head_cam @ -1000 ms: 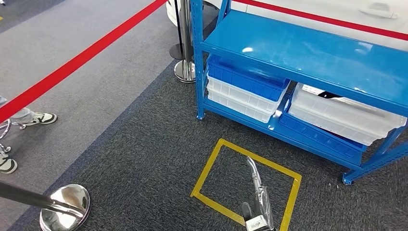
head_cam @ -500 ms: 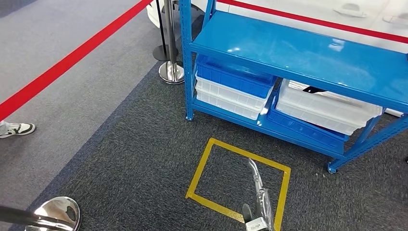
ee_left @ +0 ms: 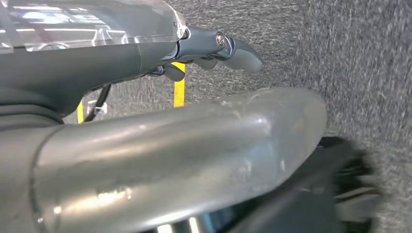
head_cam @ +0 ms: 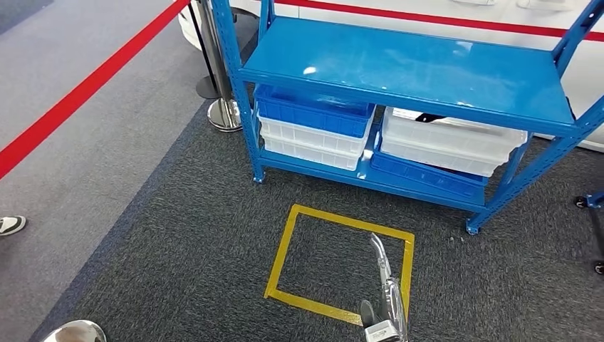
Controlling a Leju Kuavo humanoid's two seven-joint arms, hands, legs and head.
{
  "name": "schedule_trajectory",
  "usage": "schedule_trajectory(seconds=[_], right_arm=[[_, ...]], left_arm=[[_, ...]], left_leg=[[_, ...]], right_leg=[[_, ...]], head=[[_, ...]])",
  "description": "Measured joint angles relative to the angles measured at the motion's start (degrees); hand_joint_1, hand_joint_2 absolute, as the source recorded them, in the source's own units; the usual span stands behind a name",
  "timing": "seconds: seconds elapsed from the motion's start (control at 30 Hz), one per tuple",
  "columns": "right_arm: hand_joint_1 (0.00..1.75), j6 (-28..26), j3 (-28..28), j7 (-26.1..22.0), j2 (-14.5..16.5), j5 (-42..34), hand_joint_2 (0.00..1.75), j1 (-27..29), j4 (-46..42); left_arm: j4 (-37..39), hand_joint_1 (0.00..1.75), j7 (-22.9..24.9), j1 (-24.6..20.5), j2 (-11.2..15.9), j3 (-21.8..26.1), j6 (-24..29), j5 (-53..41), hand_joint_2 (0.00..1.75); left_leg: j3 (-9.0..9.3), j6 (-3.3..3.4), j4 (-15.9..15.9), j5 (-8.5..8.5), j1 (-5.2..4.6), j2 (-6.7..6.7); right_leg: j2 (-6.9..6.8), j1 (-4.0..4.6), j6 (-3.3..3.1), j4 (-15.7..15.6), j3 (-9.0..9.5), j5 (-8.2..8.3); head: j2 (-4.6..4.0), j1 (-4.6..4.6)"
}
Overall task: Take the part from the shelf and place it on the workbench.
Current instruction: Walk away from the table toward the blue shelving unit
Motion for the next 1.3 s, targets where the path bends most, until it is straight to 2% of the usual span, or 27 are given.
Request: schedule_trajectory(seconds=[0.03,0.07,0.13,0.2,0.23,0.3,0.37,0.43,0.47,0.5,0.53,0.57,0.6,0.67,0.7,0.73,0.8,0.87,0.93,0.97,1.0,1.03,1.07,1.13,1.17,1.23,1.3], right_arm=[[0.0,0.0,0.0,0.1,0.0,0.0,0.0,0.0,0.0],[0.0,0.0,-0.1,0.2,0.0,0.1,0.0,0.0,0.0],[0.0,0.1,-0.1,0.4,0.0,0.2,0.0,0.0,0.0],[0.0,0.3,-0.1,0.5,0.0,0.4,0.0,-0.1,-0.1],[0.0,0.4,-0.1,0.6,0.1,0.4,0.0,-0.1,-0.1],[0.0,0.5,-0.2,0.6,0.1,0.4,0.0,0.0,-0.1],[0.0,0.5,-0.2,0.6,0.1,0.4,0.0,0.0,-0.1],[0.0,0.5,-0.2,0.7,0.1,0.4,0.0,-0.1,-0.1],[0.0,0.5,-0.2,0.7,0.1,0.4,0.0,-0.1,-0.1],[0.0,0.5,-0.2,0.7,0.1,0.4,0.0,-0.1,-0.1],[0.0,0.5,-0.2,0.7,0.1,0.4,0.0,-0.1,-0.1],[0.0,0.5,-0.3,0.7,0.1,0.4,0.0,-0.1,-0.1],[0.0,0.5,-0.3,0.7,0.1,0.4,0.0,-0.1,-0.1],[0.0,0.5,-0.3,0.8,0.1,0.4,0.0,-0.2,-0.1],[0.0,0.5,-0.3,0.8,0.1,0.4,0.0,-0.2,-0.1],[0.0,0.5,-0.3,0.8,0.1,0.4,0.0,-0.2,-0.1],[0.0,0.5,-0.3,0.8,0.2,0.4,0.0,0.0,-0.1],[0.0,0.5,-0.4,0.8,0.2,0.4,0.0,0.0,-0.1],[0.0,0.6,-0.4,0.8,0.3,0.4,0.0,0.0,-0.1],[0.0,0.6,-0.4,0.8,0.3,0.4,0.0,0.0,-0.1],[0.0,0.6,-0.5,0.8,0.4,0.3,0.0,0.0,-0.1],[0.0,0.6,-0.5,0.7,0.4,0.3,0.0,0.1,-0.1],[0.0,0.6,-0.5,0.6,0.4,0.3,0.0,0.1,-0.1],[0.0,0.4,-0.5,0.5,0.4,0.4,0.0,0.1,-0.1],[0.0,0.3,-0.5,0.4,0.5,0.5,0.0,0.1,-0.1],[0.0,0.1,-0.5,0.5,0.5,0.7,0.0,0.2,-0.1],[0.0,-0.1,-0.5,0.5,0.5,0.7,0.0,0.2,-0.1]], left_arm=[[0.0,0.0,0.0,0.1,0.0,0.0,0.0,0.0,0.0],[0.0,0.0,0.0,0.1,0.0,0.0,0.0,0.0,0.0],[0.0,0.0,-0.1,0.1,0.0,0.0,0.0,0.0,0.0],[0.0,0.0,-0.1,0.1,0.0,0.0,0.1,0.0,0.0],[0.0,0.0,-0.1,0.0,0.0,0.0,0.1,0.0,0.0],[0.0,0.0,-0.1,-0.1,0.0,0.0,0.1,0.0,0.0],[0.0,0.0,-0.1,-0.1,-0.1,0.0,0.1,-0.1,0.0],[0.0,0.0,-0.1,0.0,-0.1,0.0,0.1,-0.1,0.0],[0.0,0.0,-0.1,0.0,-0.2,0.0,0.1,-0.1,0.0],[0.0,0.0,-0.1,0.1,-0.2,0.0,0.0,-0.1,0.0],[0.0,0.0,-0.1,0.1,-0.2,0.0,0.0,-0.1,0.0],[0.0,0.0,-0.2,0.1,-0.2,0.0,0.0,-0.1,0.0],[0.0,0.0,-0.2,0.0,-0.2,0.0,0.0,-0.1,0.0],[0.0,0.0,-0.2,0.0,-0.2,-0.1,0.0,-0.1,0.0],[0.0,0.0,-0.2,0.0,-0.2,-0.1,0.0,-0.1,0.0],[0.0,0.0,-0.2,0.0,-0.2,-0.1,0.0,-0.1,0.0],[0.0,0.0,-0.3,-0.1,-0.2,-0.1,0.0,-0.1,0.0],[0.0,0.0,-0.4,-0.3,-0.2,-0.2,0.0,-0.1,0.0],[0.0,0.0,-0.7,-0.2,-0.2,-0.2,0.0,-0.1,0.0],[0.0,0.0,-0.9,-0.1,-0.2,-0.2,0.0,0.0,0.0],[0.0,0.0,-1.3,0.0,-0.2,-0.2,0.0,0.0,0.0],[0.0,0.0,-1.7,0.0,-0.2,-0.2,-0.1,0.2,0.0],[0.0,0.0,-2.2,0.1,-0.2,-0.1,-0.2,0.4,0.0],[0.0,0.0,-3.2,0.1,-0.2,0.0,-0.6,1.2,0.0],[0.0,0.0,-3.6,0.0,-0.2,0.0,-0.8,1.5,0.0],[0.0,0.0,-4.1,-0.2,-0.2,0.2,-0.9,1.9,0.0],[0.0,0.0,-4.2,-0.3,-0.3,0.2,-1.2,2.3,0.0]], left_leg=[[0.17,-0.07,-0.5,1.04,0.12,-0.05],[1.4,-0.06,-3.2,3.05,0.24,-0.2],[4.83,0.18,-11.1,6.78,0.44,-1.76],[6.61,0.52,-15.3,7.72,0.46,-3.27],[6.75,0.72,-15.6,7.5,0.36,-3.42],[6.91,1.4,-16.1,7.8,0.46,-2.57],[7.09,2.28,-16.7,8.22,0.69,-1.5],[7.13,2.81,-17.0,8.27,0.57,-0.3],[7.12,2.89,-16.9,8.22,0.49,0.35],[7.16,2.92,-16.9,8.14,0.44,0.96],[7.25,2.88,-16.9,8.03,0.42,1.52],[7.41,2.77,-16.9,7.89,0.41,2.03],[7.64,2.6,-16.8,7.67,0.4,2.48],[8.03,2.03,-16.5,7.13,0.09,3.2],[8.16,1.75,-16.4,6.93,-0.08,3.59],[8.26,1.46,-16.4,6.79,-0.25,4.01],[8.5,0.92,-16.4,6.48,-0.24,4.69],[7.94,0.35,-14.5,4.82,-0.06,3.24],[5.14,-0.03,-8.1,1.24,0.12,0.91],[3.24,-0.13,-4.2,-0.39,0.15,0.31],[1.81,-0.18,-1.3,-1.07,0.17,0.1],[1.15,-0.17,-0.4,-0.61,0.17,0.01],[1.54,-0.07,-1.8,1.01,0.17,-0.01],[4.29,0.36,-8.9,5.33,0.14,-0.27],[5.64,0.61,-12.3,6.71,0.08,-0.48],[6.78,0.93,-15.6,7.44,0.02,-0.84],[6.78,0.98,-16.0,7.57,-0.05,-0.88]], right_leg=[[0.63,-0.01,0.03,0.1,0.03,-0.02],[1.26,-0.04,0.11,0.2,0.08,-0.07],[2.4,-0.04,0.46,0.5,0.02,-0.25],[3.31,-0.03,1.11,0.8,-0.38,-0.27],[3.71,-0.03,1.49,0.8,-0.58,-0.17],[4.05,-0.11,2.22,0.8,-0.84,-0.12],[2.28,-0.05,2.76,3.4,-2.09,-1.89],[0.0,-0.08,3.17,10.3,-5.48,-5.54],[-0.46,-0.13,3.35,13.9,-7.33,-6.96],[-0.69,-0.18,3.49,16.1,-8.46,-7.34],[-0.86,-0.21,3.56,16.2,-8.57,-6.61],[-1.15,-0.23,3.55,14.1,-7.5,-4.9],[-1.9,-0.21,3.44,10.3,-5.5,-2.71],[-3.97,0.15,2.88,3.3,-1.9,-0.17],[-4.63,0.34,2.48,1.5,-1.1,0.14],[-4.66,0.52,2.09,1.0,-1.02,-0.07],[-3.57,0.41,1.35,0.9,-1.15,0.09],[-2.62,0.14,0.67,0.5,-1.04,0.31],[-1.76,0.02,0.16,0.4,-1.0,0.4],[-1.31,0.03,0.0,0.4,-1.02,0.38],[-0.86,0.07,-0.09,0.5,-1.01,0.35],[-0.45,0.09,-0.13,0.6,-0.96,0.29],[-0.05,0.1,-0.11,0.7,-0.87,0.22],[0.49,0.14,0.11,0.8,-0.65,0.03],[0.68,0.22,0.33,1.0,-0.66,-0.07],[0.82,0.44,0.59,1.2,-0.91,-0.18],[0.79,0.49,0.52,1.2,-1.08,-0.15]], head=[[0.0,0.0],[0.0,0.0],[-0.01,-0.01],[-0.01,0.01],[-0.01,0.01],[0.0,0.04],[-0.01,0.42],[-0.02,0.81],[-0.02,0.84],[-0.02,0.83],[-0.02,0.83],[-0.02,0.84],[-0.01,0.85],[-0.01,0.86],[-0.01,0.82],[-0.01,0.79],[-0.01,0.74],[-0.01,0.58],[0.0,0.37],[0.0,0.32],[0.0,0.32],[-0.01,0.32],[-0.01,0.31],[-0.02,0.32],[-0.01,0.33],[-0.01,0.39],[0.0,0.42]])
